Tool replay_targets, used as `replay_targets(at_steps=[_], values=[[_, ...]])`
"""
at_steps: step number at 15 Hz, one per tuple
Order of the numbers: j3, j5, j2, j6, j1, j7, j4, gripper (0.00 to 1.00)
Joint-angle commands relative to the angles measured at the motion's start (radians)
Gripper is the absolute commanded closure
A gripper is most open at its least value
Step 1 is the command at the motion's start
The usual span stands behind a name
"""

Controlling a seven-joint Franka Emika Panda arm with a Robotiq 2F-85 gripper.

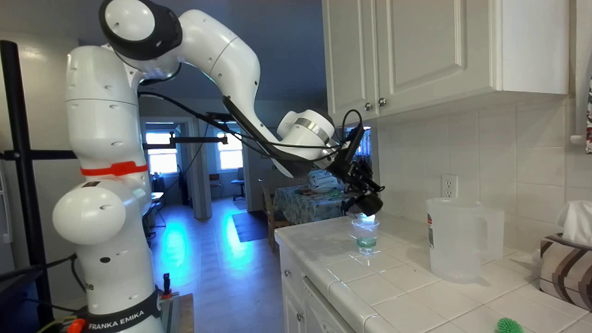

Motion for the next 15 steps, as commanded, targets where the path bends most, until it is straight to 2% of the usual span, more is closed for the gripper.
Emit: replay_targets(at_steps=[1, 15], values=[[0.000, 0.009, -0.001, -0.001, 0.000, -0.008, -0.001, 0.75], [0.001, 0.023, -0.001, -0.021, 0.001, -0.008, -0.001, 0.75]])
